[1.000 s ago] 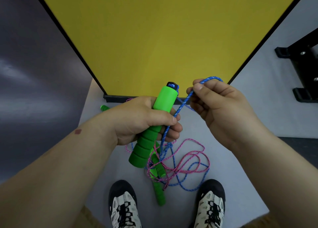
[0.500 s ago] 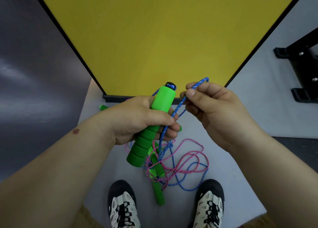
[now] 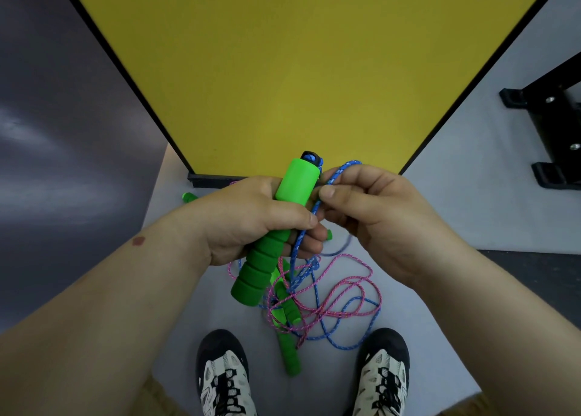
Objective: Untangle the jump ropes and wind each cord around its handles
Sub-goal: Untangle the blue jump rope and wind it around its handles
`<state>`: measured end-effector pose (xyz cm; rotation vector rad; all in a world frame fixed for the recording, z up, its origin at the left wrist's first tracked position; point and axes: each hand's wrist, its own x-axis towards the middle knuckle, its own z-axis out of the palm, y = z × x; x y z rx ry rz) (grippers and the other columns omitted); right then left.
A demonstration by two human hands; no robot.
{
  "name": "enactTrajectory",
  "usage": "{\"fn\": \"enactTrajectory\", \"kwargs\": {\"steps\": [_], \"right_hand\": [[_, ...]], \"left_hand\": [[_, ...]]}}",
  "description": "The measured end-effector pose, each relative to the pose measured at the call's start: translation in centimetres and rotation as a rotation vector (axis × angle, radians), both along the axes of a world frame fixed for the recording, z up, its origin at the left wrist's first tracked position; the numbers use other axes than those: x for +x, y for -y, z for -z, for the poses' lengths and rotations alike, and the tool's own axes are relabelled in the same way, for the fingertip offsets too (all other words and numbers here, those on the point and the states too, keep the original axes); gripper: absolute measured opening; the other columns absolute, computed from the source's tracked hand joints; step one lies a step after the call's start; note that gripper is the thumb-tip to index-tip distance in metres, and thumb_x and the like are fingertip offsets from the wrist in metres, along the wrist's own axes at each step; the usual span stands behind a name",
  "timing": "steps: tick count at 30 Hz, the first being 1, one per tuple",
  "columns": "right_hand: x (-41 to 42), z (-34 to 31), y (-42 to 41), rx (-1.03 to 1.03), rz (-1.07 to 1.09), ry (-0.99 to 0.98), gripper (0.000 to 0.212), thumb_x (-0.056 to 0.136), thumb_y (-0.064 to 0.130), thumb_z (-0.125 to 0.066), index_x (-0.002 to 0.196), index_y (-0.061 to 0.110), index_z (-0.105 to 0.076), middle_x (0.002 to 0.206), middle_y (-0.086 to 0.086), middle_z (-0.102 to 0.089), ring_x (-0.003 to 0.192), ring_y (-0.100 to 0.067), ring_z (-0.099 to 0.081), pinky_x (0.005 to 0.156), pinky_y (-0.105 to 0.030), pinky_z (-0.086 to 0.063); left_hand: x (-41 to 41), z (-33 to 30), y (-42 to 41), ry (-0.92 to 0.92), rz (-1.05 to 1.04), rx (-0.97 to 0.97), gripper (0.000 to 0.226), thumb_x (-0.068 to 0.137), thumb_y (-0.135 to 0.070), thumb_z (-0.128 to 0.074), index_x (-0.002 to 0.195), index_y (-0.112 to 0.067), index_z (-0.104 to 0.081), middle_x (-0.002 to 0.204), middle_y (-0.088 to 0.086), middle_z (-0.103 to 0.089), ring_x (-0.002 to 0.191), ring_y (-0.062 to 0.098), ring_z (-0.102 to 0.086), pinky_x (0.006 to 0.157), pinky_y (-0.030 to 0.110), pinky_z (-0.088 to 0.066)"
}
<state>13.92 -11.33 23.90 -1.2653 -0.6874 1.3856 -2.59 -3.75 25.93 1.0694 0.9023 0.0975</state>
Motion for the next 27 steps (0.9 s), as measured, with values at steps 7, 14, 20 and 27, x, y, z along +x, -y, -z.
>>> {"fn": "enactTrajectory", "kwargs": {"steps": [7,14,20,27], "right_hand": [[0.9,-0.1,-0.4,0.012,0.215,0.001,0.010,0.086,0.003,-0.070,0.092,0.010,-0.071,0.086,-0.008,-0.071,0.085,-0.021,-0.063,0.079,-0.029,-0.051],[1.0,-0.4,-0.4,-0.028,0.161,-0.035,0.006,0.086,0.006,-0.069,0.091,0.010,-0.070,0.089,-0.006,-0.071,0.083,-0.018,-0.065,0.078,-0.029,-0.051],[0.2,-0.1,-0.1,-0.045,0.034,0.013,0.008,0.082,0.005,-0.072,0.087,0.012,-0.070,0.087,-0.008,-0.071,0.079,-0.020,-0.066,0.074,-0.028,-0.053],[1.3,-0.2,-0.5,-0.005,0.258,0.035,0.007,0.084,0.007,-0.074,0.087,0.013,-0.072,0.085,-0.006,-0.071,0.085,-0.020,-0.066,0.079,-0.029,-0.052]], "left_hand": [[0.0,0.1,0.0,-0.005,0.003,-0.012,0.014,0.091,0.004,-0.062,0.104,0.003,-0.058,0.084,0.016,-0.074,0.070,0.023,-0.072,0.063,0.028,-0.057],[-0.1,0.2,0.0,-0.005,0.016,-0.001,0.014,0.090,0.003,-0.063,0.104,0.002,-0.059,0.086,0.016,-0.074,0.073,0.025,-0.072,0.067,0.030,-0.058],[0.0,0.1,0.1,0.003,0.009,-0.004,0.013,0.090,0.004,-0.062,0.103,0.001,-0.061,0.084,0.016,-0.074,0.071,0.024,-0.072,0.066,0.030,-0.058],[0.0,0.2,0.1,-0.002,0.018,-0.004,0.015,0.091,0.003,-0.062,0.105,0.003,-0.059,0.089,0.019,-0.073,0.075,0.026,-0.072,0.066,0.030,-0.058]]}}
